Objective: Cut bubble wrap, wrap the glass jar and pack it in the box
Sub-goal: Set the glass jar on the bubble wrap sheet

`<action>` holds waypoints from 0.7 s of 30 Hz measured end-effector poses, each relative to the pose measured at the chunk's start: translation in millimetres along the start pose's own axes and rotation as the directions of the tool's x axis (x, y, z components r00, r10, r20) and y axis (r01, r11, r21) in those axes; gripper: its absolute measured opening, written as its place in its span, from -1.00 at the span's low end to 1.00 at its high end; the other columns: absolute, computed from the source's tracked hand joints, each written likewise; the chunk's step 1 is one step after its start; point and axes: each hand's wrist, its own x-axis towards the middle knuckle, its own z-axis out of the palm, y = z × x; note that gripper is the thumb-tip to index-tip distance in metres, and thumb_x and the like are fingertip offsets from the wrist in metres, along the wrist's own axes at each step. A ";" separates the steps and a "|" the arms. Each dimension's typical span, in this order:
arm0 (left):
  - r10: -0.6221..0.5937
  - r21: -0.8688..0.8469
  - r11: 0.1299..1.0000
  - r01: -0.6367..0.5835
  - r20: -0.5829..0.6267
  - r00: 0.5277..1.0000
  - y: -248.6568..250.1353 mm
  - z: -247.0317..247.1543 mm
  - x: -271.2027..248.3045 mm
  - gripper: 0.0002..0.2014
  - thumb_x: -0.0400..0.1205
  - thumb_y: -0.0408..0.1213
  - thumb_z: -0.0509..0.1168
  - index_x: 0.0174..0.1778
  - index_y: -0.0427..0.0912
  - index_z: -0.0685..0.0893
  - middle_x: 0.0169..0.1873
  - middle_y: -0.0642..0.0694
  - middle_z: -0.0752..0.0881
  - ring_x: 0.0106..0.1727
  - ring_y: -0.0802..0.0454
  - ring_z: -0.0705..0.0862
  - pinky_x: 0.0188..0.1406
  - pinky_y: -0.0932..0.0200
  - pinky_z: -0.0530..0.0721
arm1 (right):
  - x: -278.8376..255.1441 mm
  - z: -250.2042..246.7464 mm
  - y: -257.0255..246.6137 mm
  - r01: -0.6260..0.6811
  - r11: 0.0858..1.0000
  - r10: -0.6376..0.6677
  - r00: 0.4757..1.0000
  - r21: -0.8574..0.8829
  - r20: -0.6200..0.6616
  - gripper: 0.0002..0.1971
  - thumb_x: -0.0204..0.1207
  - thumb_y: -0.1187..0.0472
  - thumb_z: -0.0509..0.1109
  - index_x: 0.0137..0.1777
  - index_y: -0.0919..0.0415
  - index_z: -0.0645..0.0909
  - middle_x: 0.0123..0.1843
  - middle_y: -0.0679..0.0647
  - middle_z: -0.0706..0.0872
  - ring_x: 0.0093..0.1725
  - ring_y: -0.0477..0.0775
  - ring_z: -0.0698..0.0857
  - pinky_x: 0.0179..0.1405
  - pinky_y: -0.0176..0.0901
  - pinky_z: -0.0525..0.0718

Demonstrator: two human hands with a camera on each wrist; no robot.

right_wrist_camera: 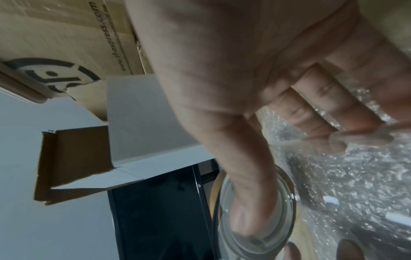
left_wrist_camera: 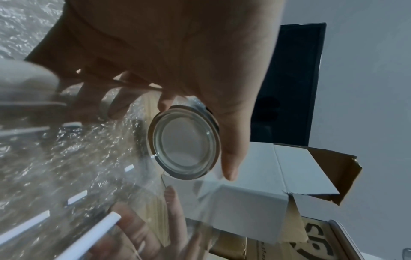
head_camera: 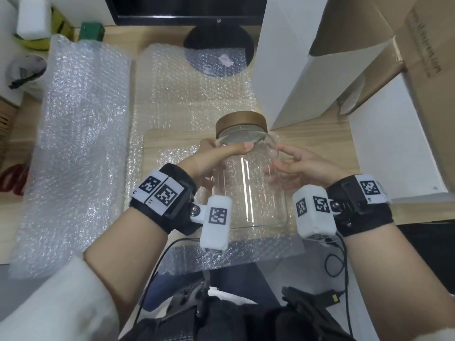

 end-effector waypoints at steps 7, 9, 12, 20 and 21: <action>-0.011 -0.066 0.998 0.014 0.056 0.998 -10.4 -1.4 -2.7 -0.06 0.24 0.26 0.46 0.46 -0.03 0.24 0.10 -0.27 0.59 -0.13 -0.15 0.69 -0.35 0.06 0.64 | -7.0 -12.6 10.5 -0.008 0.994 -0.011 0.984 -0.106 -0.179 -0.43 0.35 -0.15 0.33 0.37 -0.01 0.51 0.28 0.15 0.65 0.17 0.10 0.67 0.21 0.08 0.65; -0.017 -0.071 0.997 0.020 0.054 0.998 -13.6 -1.6 -3.7 -0.08 0.22 0.23 0.44 0.43 -0.03 0.23 0.17 -0.28 0.58 -0.05 -0.20 0.70 -0.31 0.00 0.69 | -1.2 -13.6 15.8 -0.024 0.988 -0.034 0.927 -0.150 -0.374 -0.46 0.50 0.01 0.37 0.48 0.02 0.40 0.35 0.04 0.54 0.24 0.06 0.58 0.19 0.00 0.59; -0.021 -0.106 0.994 0.028 0.066 0.998 -20.1 -2.1 -4.7 -0.15 0.18 0.19 0.51 0.31 -0.02 0.30 0.22 -0.28 0.54 0.04 -0.25 0.70 0.07 -0.32 0.70 | 7.3 -7.2 20.7 -0.048 0.997 0.066 0.930 0.056 -0.361 -0.38 0.54 0.33 0.36 0.56 0.11 0.22 0.29 0.13 0.53 0.17 0.15 0.65 -0.02 0.00 0.69; -0.002 -0.218 0.975 0.038 0.165 0.986 -35.1 -12.6 -1.9 -0.15 0.19 0.07 0.52 0.35 -0.01 0.30 0.26 -0.28 0.51 0.00 -0.17 0.66 0.00 -0.25 0.71 | 1.1 12.0 18.6 -0.344 0.935 0.330 0.933 -0.085 -0.145 -0.83 0.48 0.20 0.45 -0.06 0.31 0.59 -0.34 0.10 0.64 -0.52 0.02 0.54 -0.59 -0.24 0.57; 0.002 -0.234 0.971 0.044 0.192 0.981 -36.0 -14.1 -0.2 -0.13 0.17 0.06 0.54 0.35 -0.02 0.30 0.24 -0.26 0.50 0.00 -0.15 0.65 -0.04 -0.21 0.72 | 1.2 12.5 17.7 -0.301 0.945 0.280 0.947 -0.130 -0.159 -0.88 0.50 0.23 0.42 -0.19 0.27 0.58 -0.42 0.04 0.61 -0.54 -0.01 0.50 -0.61 -0.28 0.53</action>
